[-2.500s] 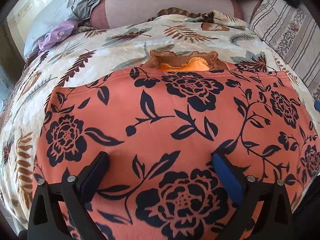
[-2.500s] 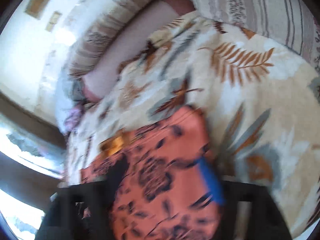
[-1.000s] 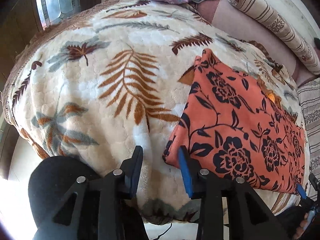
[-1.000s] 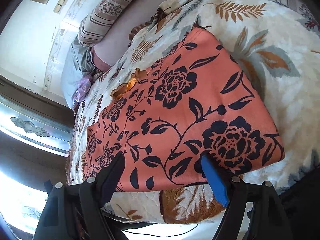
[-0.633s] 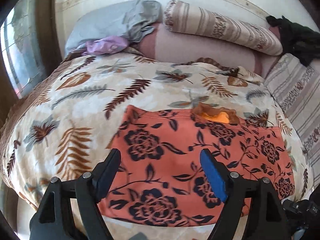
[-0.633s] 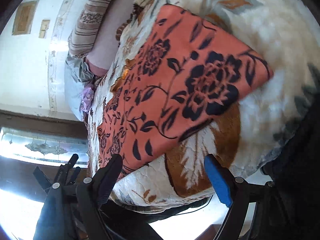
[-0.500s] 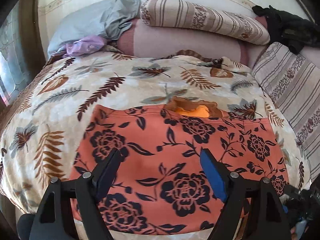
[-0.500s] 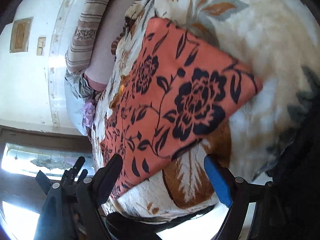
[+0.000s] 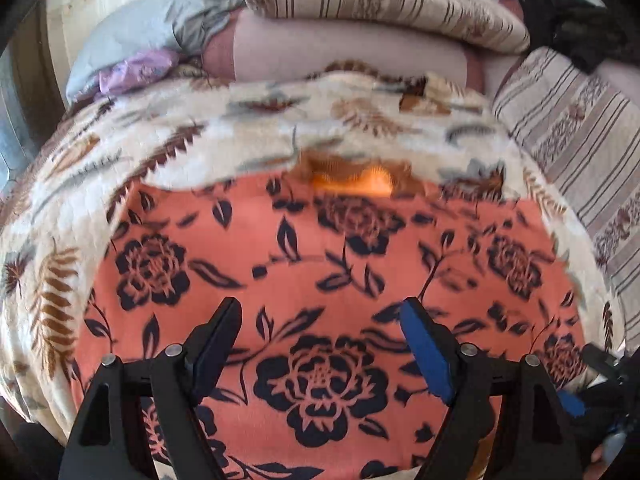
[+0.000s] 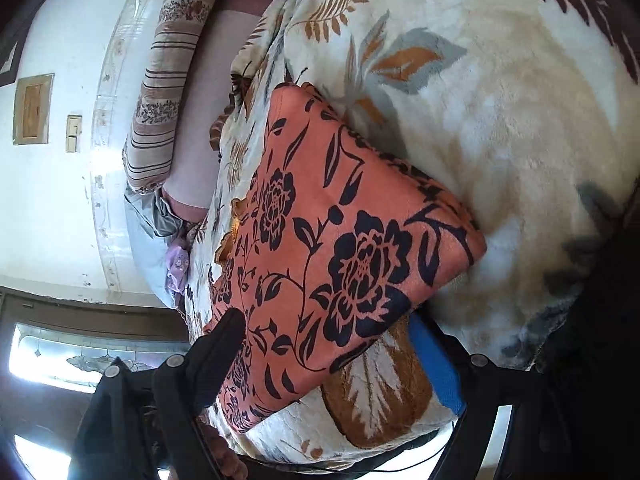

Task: Fold small clothes
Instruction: 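Grasp the blouse edge with the right gripper while the left gripper grasps beside it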

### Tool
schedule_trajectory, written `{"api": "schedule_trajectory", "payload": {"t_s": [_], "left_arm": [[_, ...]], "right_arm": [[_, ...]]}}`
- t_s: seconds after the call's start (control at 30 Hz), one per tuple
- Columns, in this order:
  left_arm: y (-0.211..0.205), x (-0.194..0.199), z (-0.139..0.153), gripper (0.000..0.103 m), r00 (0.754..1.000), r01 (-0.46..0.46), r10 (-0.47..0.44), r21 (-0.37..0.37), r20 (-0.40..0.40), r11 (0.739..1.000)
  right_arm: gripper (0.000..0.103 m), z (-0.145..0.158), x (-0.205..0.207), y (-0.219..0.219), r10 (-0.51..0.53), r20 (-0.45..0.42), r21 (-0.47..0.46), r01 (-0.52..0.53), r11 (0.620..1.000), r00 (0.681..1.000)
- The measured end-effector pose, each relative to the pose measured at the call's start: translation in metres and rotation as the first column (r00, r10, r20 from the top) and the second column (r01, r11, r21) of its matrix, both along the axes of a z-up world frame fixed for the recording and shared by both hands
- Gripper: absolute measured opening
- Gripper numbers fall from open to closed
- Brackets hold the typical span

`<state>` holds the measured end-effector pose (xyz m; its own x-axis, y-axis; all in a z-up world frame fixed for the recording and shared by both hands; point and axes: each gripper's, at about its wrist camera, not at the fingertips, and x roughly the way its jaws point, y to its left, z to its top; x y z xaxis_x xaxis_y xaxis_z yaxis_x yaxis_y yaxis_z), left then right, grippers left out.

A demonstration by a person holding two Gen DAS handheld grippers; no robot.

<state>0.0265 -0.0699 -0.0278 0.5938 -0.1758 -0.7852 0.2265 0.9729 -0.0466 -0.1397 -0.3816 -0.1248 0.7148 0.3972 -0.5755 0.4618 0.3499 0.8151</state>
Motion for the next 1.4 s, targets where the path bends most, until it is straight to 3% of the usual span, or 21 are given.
{"api": "schedule_trajectory", "payload": {"t_s": [0.07, 0.17, 0.27, 0.37, 0.43, 0.47, 0.53, 0.57, 0.63, 0.73, 0.77, 0.83, 0.87, 0.9, 0.93, 0.97, 1.0, 1.07, 1.17, 1.3, 1.4], "left_arm": [[-0.003, 0.002, -0.006, 0.086, 1.0, 0.018, -0.018, 0.006, -0.002, 1.0], [-0.008, 0.012, -0.044, 0.086, 0.991, 0.027, -0.016, 0.085, -0.13, 0.996], [-0.008, 0.003, -0.033, 0.086, 0.998, 0.025, -0.019, 0.095, -0.068, 0.995], [-0.003, -0.004, -0.005, 0.086, 0.999, 0.009, -0.01, 0.017, 0.042, 1.0], [-0.003, -0.004, -0.003, 0.086, 0.996, -0.007, 0.004, 0.038, 0.094, 0.999], [-0.005, 0.003, -0.014, 0.086, 0.998, -0.004, 0.0, 0.067, 0.057, 0.998], [-0.013, 0.022, -0.054, 0.087, 0.991, 0.05, -0.027, 0.172, -0.133, 0.984], [-0.011, 0.02, -0.051, 0.087, 0.996, 0.045, -0.032, 0.152, -0.081, 0.987], [-0.009, 0.016, -0.034, 0.085, 0.996, 0.041, -0.029, 0.149, -0.079, 0.988], [-0.001, 0.002, -0.003, 0.086, 0.997, 0.029, -0.034, 0.075, 0.074, 0.997], [-0.002, 0.003, -0.008, 0.086, 0.997, 0.027, -0.034, 0.085, 0.074, 0.996], [-0.008, 0.019, -0.048, 0.087, 0.994, 0.07, -0.056, 0.148, -0.093, 0.987], [-0.007, 0.019, -0.058, 0.089, 0.995, 0.079, -0.069, 0.143, -0.07, 0.987], [-0.006, 0.015, -0.055, 0.089, 0.996, 0.089, -0.088, 0.14, -0.011, 0.986], [-0.006, 0.015, -0.054, 0.089, 0.995, 0.1, -0.098, 0.144, -0.027, 0.984], [-0.002, 0.017, -0.05, 0.088, 0.995, 0.1, -0.095, 0.114, -0.043, 0.989], [0.005, 0.019, -0.046, 0.088, 0.993, 0.101, -0.096, 0.074, -0.068, 0.992], [0.022, 0.02, -0.035, 0.086, 0.992, 0.089, -0.089, -0.008, -0.092, 0.996], [0.073, 0.009, -0.007, 0.086, 0.999, -0.023, 0.018, -0.186, -0.028, 0.982], [0.157, 0.007, 0.015, 0.086, 0.986, -0.167, 0.156, -0.413, -0.06, 0.895], [0.2, 0.011, 0.005, 0.086, 0.97, -0.241, 0.19, -0.523, -0.149, 0.817]], "right_arm": [[0.087, -0.003, 0.007, 0.002, -0.002, -0.019, -0.001, 0.002, 1.0, 1.0], [0.087, -0.001, 0.015, 0.002, -0.023, -0.01, -0.008, 0.023, 1.0, 1.0], [0.087, 0.001, 0.02, -0.003, -0.053, -0.011, 0.004, 0.053, 0.999, 0.999], [0.087, 0.007, 0.025, -0.009, -0.067, 0.006, -0.024, 0.067, 0.997, 0.998], [0.087, 0.012, 0.031, -0.011, -0.069, 0.026, -0.043, 0.07, 0.997, 0.997], [0.087, 0.013, 0.033, -0.012, -0.066, 0.039, -0.066, 0.069, 0.995, 0.997], [0.084, 0.008, 0.039, -0.01, -0.055, 0.016, -0.109, 0.056, 0.992, 0.998], [0.076, 0.005, 0.04, -0.008, -0.048, 0.008, -0.117, 0.049, 0.992, 0.999], [0.063, 0.009, 0.039, -0.007, -0.037, -0.006, -0.146, 0.036, 0.989, 0.999], [0.063, 0.017, 0.037, -0.007, -0.015, 0.003, -0.178, 0.015, 0.984, 1.0], [0.064, 0.017, 0.038, -0.007, -0.019, -0.005, -0.19, 0.018, 0.982, 1.0], [0.07, 0.013, 0.046, -0.008, -0.027, -0.035, -0.202, 0.02, 0.979, 0.999], [0.07, 0.012, 0.051, -0.007, -0.026, -0.031, -0.243, 0.018, 0.97, 0.999], [0.07, 0.012, 0.055, -0.004, -0.016, -0.025, -0.289, 0.008, 0.957, 1.0], [0.062, 0.013, 0.061, 0.0, -0.002, -0.042, -0.341, -0.013, 0.94, 0.999], [0.036, 0.016, 0.068, 0.006, 0.017, -0.07, -0.378, -0.042, 0.925, 0.997], [0.023, 0.021, 0.074, 0.009, 0.043, -0.079, -0.385, -0.07, 0.92, 0.996], [0.019, 0.049, 0.086, 0.026, 0.073, -0.071, -0.462, -0.097, 0.882, 0.995], [0.018, 0.119, 0.103, 0.073, 0.178, 0.035, -0.6, -0.122, 0.791, 0.983], [0.018, 0.167, 0.117, 0.168, 0.401, 0.085, -0.724, -0.22, 0.654, 0.912], [0.018, 0.134, 0.128, 0.248, 0.567, -0.026, -0.753, -0.389, 0.53, 0.823]]}}
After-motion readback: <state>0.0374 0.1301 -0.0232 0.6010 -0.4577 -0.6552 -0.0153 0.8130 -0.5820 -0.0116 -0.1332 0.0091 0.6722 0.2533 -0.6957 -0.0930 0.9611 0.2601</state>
